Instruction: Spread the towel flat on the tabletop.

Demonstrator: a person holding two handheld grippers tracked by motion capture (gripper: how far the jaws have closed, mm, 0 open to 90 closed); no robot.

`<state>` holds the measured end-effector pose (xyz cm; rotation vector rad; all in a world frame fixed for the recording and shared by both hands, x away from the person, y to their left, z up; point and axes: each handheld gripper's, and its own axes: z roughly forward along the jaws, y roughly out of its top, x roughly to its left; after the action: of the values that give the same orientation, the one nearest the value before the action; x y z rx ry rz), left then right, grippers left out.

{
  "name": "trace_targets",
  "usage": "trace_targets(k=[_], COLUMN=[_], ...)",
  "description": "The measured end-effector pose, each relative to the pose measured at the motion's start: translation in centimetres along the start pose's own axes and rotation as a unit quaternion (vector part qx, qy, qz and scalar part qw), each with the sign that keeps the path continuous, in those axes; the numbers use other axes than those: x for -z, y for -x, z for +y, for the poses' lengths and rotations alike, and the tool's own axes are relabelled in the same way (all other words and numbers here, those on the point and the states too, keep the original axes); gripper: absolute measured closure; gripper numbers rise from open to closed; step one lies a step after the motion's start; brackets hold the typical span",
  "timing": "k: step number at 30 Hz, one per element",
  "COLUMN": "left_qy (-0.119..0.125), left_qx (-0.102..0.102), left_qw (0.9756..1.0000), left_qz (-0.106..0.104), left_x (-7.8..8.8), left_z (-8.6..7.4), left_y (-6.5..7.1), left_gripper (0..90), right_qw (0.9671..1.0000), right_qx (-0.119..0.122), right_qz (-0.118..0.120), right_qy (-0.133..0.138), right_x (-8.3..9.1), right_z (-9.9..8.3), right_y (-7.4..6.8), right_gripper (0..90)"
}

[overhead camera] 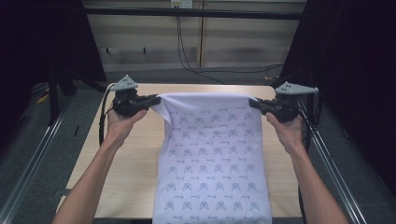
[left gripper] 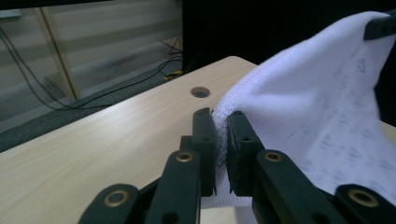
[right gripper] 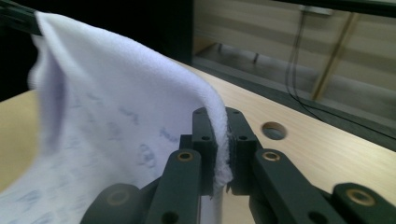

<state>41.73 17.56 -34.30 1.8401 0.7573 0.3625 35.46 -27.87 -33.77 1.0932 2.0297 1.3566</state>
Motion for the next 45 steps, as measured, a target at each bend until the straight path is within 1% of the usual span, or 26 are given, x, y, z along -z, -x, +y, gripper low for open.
trace_targets(k=[1, 3, 4, 5, 7, 11, 15, 16, 18, 19, 20, 22, 23, 24, 25, 27, 28, 29, 33, 36, 37, 38, 39, 42, 43, 45], left_qy=[0.000, -0.006, -0.002, -0.005, -0.013, -0.038, -0.061, -0.077, -0.094, -0.106, -0.106, -0.132, -0.138, -0.157, -0.157, -0.175, -0.179, -0.185, -0.183, -0.179, -0.172, -0.172, -0.175, -0.188, -0.196, -0.199], left_qx=[0.013, 0.051, 0.066, 0.073, 0.072, 0.080, 0.071, 0.060, 0.050, 0.048, 0.048, 0.042, 0.039, 0.040, 0.040, 0.031, 0.030, 0.026, 0.016, 0.008, 0.018, 0.018, 0.023, 0.004, 0.001, 0.003], left_qw=[0.9998, 0.9978, 0.9971, 0.9967, 0.9969, 0.9958, 0.9956, 0.9950, 0.9931, 0.9903, 0.9903, 0.9861, 0.9847, 0.9811, 0.9811, 0.9783, 0.9783, 0.9782, 0.9788, 0.9799, 0.9804, 0.9804, 0.9793, 0.9766, 0.9737, 0.9728], left_qz=[0.016, 0.042, 0.038, 0.035, 0.030, 0.025, -0.007, -0.021, -0.050, -0.077, -0.077, -0.093, -0.099, -0.106, -0.106, -0.106, -0.100, -0.091, -0.090, -0.088, -0.093, -0.093, -0.099, -0.105, -0.116, -0.119], left_x=[-0.7, -1.9, -2.1, -2.3, -2.2, -1.6, -1.3, -1.2, -1.1, -0.8, -0.8, -0.9, -0.9, -1.2, -1.2, -1.5, -1.7, -2.2, -2.4, -2.2, -2.1, -2.1, -2.0, -1.6, -1.2, -1.0], left_z=[0.1, -0.4, -0.9, -1.5, -2.9, -5.3, -7.5, -8.7, -10.4, -12.2, -12.2, -13.9, -14.7, -16.0, -16.0, -16.5, -16.8, -17.1, -17.1, -17.4, -17.6, -17.6, -17.6, -17.6, -17.7, -17.8], left_y=[-0.5, -1.5, -1.9, -2.0, -2.1, -2.2, -0.6, 0.5, 2.0, 3.5, 3.5, 4.6, 5.0, 5.6, 5.6, 6.2, 6.5, 6.8, 7.0, 7.0, 6.8, 6.8, 6.7, 7.2, 7.6, 7.9], left_gripper=[75.3, 57.6, 55.1, 56.2, 55.5, 56.2, 61.1, 61.1, 64.5, 69.0, 71.1, 72.6, 75.6, 75.8, 74.9, 69.9, 69.9, 60.4, 60.9, 68.9, 73.4, 73.8, 73.8, 78.2, 83.7, 86.4], right_qw=[1.0000, 0.9980, 0.9957, 0.9946, 0.9949, 0.9948, 0.9956, 0.9955, 0.9941, 0.9927, 0.9927, 0.9905, 0.9862, 0.9840, 0.9840, 0.9806, 0.9806, 0.9800, 0.9787, 0.9792, 0.9778, 0.9778, 0.9771, 0.9767, 0.9761, 0.9749], right_qx=[-0.002, -0.019, -0.023, -0.029, -0.050, -0.052, -0.049, -0.045, -0.034, -0.034, -0.034, -0.039, -0.031, -0.031, -0.031, -0.032, -0.032, -0.040, -0.028, -0.011, -0.020, -0.020, -0.025, -0.050, -0.044, -0.035], right_qz=[-0.008, -0.053, -0.080, -0.090, -0.081, -0.066, -0.039, -0.029, -0.007, 0.014, 0.014, 0.044, 0.067, 0.068, 0.068, 0.078, 0.078, 0.073, 0.053, 0.038, 0.046, 0.046, 0.046, 0.056, 0.058, 0.063], right_qy=[-0.003, -0.028, -0.042, -0.042, -0.035, -0.057, -0.071, -0.078, -0.102, -0.115, -0.115, -0.124, -0.148, -0.162, -0.162, -0.177, -0.177, -0.181, -0.196, -0.199, -0.204, -0.204, -0.206, -0.201, -0.205, -0.211], right_x=[-0.6, -1.9, -2.3, -2.3, -1.8, -1.2, -1.0, -1.0, -0.9, -0.7, -0.7, -0.5, -0.7, -0.9, -0.9, -0.9, -0.9, -0.9, -0.8, -0.3, 0.1, 0.1, 0.4, 1.2, 1.6, 2.0], right_z=[0.1, -0.2, -0.5, -0.9, -2.1, -4.6, -6.1, -6.8, -8.2, -9.6, -9.6, -11.2, -12.9, -13.7, -13.7, -15.6, -15.6, -16.7, -17.5, -17.7, -17.8, -17.8, -17.9, -18.4, -18.5, -18.6], right_y=[0.5, 1.7, 2.0, 2.5, 3.2, 3.2, 2.2, 1.7, 0.5, -0.4, -0.4, -1.2, -1.8, -2.1, -2.1, -2.6, -2.6, -2.7, -3.1, -3.4, -3.1, -3.1, -3.0, -3.2, -3.7, -4.3], right_gripper=[82.5, 62.8, 53.2, 52.9, 51.8, 50.9, 50.9, 50.9, 52.3, 56.2, 56.2, 61.4, 66.3, 66.6, 66.6, 66.7, 66.7, 61.7, 57.8, 73.8, 82.0, 82.0, 83.5, 85.8, 86.1, 86.5])
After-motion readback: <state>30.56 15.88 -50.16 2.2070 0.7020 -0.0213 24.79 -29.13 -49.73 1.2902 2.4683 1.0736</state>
